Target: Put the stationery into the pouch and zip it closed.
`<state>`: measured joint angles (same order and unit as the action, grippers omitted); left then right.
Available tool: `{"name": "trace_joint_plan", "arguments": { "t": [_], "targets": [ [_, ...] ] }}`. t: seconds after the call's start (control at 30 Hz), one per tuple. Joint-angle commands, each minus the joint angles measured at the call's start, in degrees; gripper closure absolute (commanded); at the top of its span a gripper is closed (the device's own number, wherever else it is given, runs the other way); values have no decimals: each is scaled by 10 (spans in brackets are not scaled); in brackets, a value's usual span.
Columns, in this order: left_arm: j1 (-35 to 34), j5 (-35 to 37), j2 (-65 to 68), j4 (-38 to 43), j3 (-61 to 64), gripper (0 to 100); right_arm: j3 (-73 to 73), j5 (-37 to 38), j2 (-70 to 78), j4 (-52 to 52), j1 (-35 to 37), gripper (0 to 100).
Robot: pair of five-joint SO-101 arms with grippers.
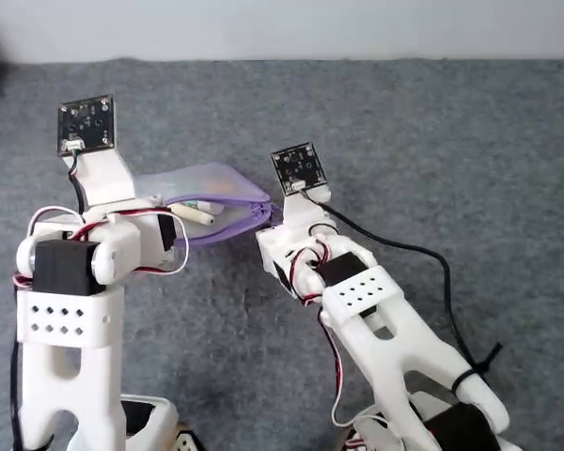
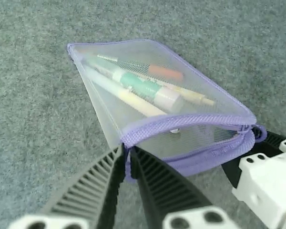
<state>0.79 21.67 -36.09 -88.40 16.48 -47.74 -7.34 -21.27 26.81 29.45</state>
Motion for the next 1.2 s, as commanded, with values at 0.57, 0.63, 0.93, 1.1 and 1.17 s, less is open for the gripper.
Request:
{"name": "trace_joint_plan", "arguments": {
  "t": [0.57, 0.63, 0.93, 1.1, 1.17],
  "targets": [
    [56, -25, -3, -118, -129, 729, 57, 131, -105, -44, -85, 991],
    [56, -15, -3, -118, -129, 713, 57, 131, -105, -43, -85, 991],
    [57, -11, 2, -115, -125, 714, 53, 129, -85, -36, -83, 991],
    [57, -14, 2, -115, -125, 714, 102, 130, -84, -42, -85, 991],
    [57, -17, -2, -110, -125, 713, 129, 131, -84, -38, -84, 991]
  ]
}}
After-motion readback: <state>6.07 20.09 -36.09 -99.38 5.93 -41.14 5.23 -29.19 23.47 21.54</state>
